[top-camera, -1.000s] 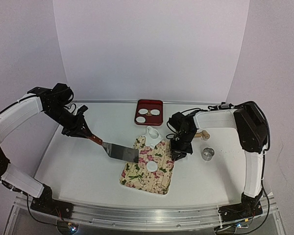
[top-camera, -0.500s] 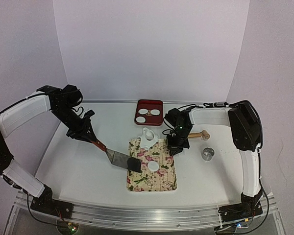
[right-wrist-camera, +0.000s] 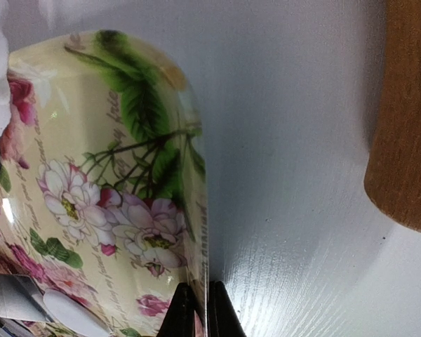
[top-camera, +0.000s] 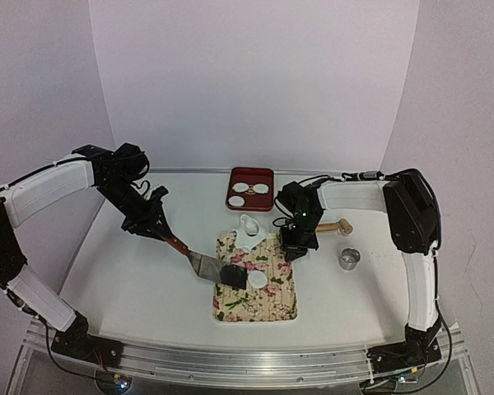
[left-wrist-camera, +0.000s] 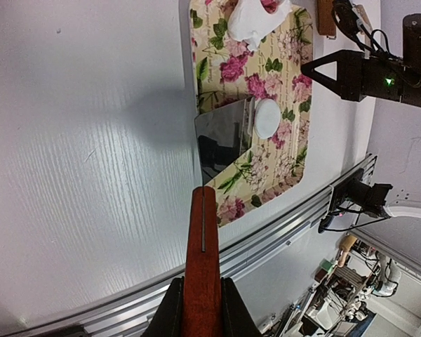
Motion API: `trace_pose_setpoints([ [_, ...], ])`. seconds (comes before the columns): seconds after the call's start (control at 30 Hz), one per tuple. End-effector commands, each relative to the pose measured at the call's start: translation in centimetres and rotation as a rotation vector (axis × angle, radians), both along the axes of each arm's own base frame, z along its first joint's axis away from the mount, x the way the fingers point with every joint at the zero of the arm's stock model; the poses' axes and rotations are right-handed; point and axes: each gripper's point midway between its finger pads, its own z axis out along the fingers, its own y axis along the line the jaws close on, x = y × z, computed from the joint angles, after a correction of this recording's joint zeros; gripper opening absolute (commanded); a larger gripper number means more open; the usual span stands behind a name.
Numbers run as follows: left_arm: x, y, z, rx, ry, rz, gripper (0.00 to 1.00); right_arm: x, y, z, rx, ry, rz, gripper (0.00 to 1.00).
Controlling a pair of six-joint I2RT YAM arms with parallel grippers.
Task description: Roll out the dumpling wrappers from the dough
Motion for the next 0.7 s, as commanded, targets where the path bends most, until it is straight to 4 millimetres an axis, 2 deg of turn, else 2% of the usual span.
trace_pose_setpoints([
  [0.0, 1.1, -1.6, -0.6, -0.024, -0.025, -0.016, 0.0, 0.1, -1.2, -1.1, -0.093, -0.006, 0.002, 0.0],
  [0.1, 1.3, -1.5, -0.8, -0.008, -0.036, -0.02, 0.0, 0.1, -1.2, -1.2, -0.094, -0.004, 0.0, 0.0],
  [0.37, 1.0, 0.2, -1.0, 0.1, -0.049, -0.045, 0.0, 0.0, -1.4, -1.1, -0.101, -0.009, -0.01, 0.0],
  [0.67, 1.3, 0.9, -0.3, 0.14, -0.056, -0.032, 0.0, -0.3, -1.7, -1.1, -0.108, -0.003, -0.02, 0.0],
])
